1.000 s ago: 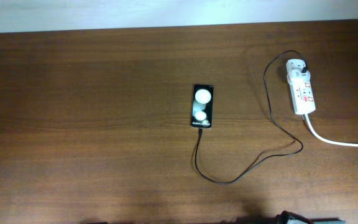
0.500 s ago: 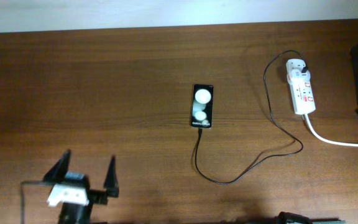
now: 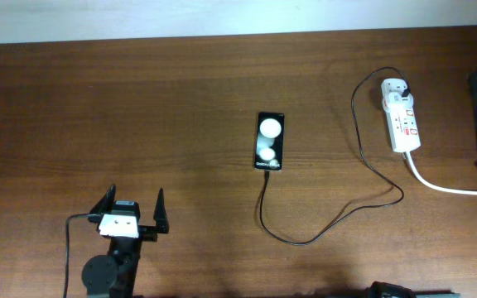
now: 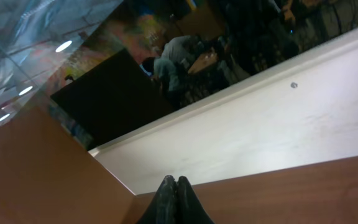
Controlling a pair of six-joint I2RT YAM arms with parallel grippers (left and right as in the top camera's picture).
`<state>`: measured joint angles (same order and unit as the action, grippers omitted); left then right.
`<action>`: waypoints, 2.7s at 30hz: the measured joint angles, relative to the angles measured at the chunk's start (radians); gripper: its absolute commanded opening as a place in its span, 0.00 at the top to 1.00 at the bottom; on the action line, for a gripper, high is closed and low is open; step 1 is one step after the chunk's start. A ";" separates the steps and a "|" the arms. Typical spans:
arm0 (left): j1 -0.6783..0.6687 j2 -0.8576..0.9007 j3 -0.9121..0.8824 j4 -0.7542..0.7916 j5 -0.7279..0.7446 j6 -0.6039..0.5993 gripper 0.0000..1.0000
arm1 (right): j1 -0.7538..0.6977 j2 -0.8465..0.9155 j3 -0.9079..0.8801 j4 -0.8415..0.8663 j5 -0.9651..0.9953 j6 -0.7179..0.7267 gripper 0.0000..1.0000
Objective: Plug charger to phone and switch on socket
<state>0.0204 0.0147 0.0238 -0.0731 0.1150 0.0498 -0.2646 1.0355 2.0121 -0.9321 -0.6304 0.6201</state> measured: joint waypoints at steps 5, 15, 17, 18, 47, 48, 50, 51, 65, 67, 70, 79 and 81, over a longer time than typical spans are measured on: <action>0.000 0.000 0.000 -0.013 -0.019 0.000 0.01 | 0.000 -0.012 0.000 0.001 0.000 -0.009 0.91; 0.000 0.000 -0.002 -0.005 -0.019 0.000 0.01 | 0.000 -0.025 0.000 -0.004 0.000 -0.030 0.91; 0.000 0.000 -0.002 -0.005 -0.019 0.000 0.01 | 0.000 -0.026 0.000 -0.005 -0.001 -0.029 0.90; 0.000 0.000 -0.002 -0.005 -0.019 0.000 0.01 | 0.000 -0.026 0.000 -0.005 -0.007 -0.029 0.87; -0.008 -0.005 -0.007 -0.001 -0.019 0.000 0.01 | 0.331 -0.995 -0.848 0.626 0.418 -0.205 0.26; -0.008 -0.005 -0.007 -0.001 -0.019 0.000 0.01 | 0.331 -1.003 -0.852 0.625 0.433 -0.217 0.26; -0.008 -0.005 -0.007 -0.001 -0.019 0.000 0.01 | 0.331 -1.019 -0.851 0.627 0.458 -0.245 0.13; -0.008 -0.005 -0.007 -0.001 -0.019 0.000 0.01 | 0.331 -1.019 -0.851 0.627 0.466 -0.254 0.01; -0.008 -0.005 -0.007 0.000 -0.019 0.000 0.01 | 0.326 -1.019 -1.619 0.973 0.682 -0.277 0.01; -0.008 -0.005 -0.007 0.000 -0.019 0.000 0.01 | 0.326 -1.019 -1.716 0.967 0.683 -0.276 0.01; -0.008 -0.005 -0.007 -0.001 -0.019 0.000 0.01 | 0.326 -1.020 -1.862 0.969 0.684 -0.276 0.01; -0.008 -0.005 -0.007 -0.001 -0.019 0.000 0.01 | 0.326 -1.020 -2.000 0.880 0.683 -0.276 0.01; -0.008 -0.005 -0.007 -0.001 -0.019 0.000 0.01 | 0.326 -1.020 -2.001 0.864 0.683 -0.276 0.01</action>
<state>0.0124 0.0101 0.0166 -0.0738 0.0963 0.0498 0.0616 0.0158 0.0109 -0.0681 0.0528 0.3443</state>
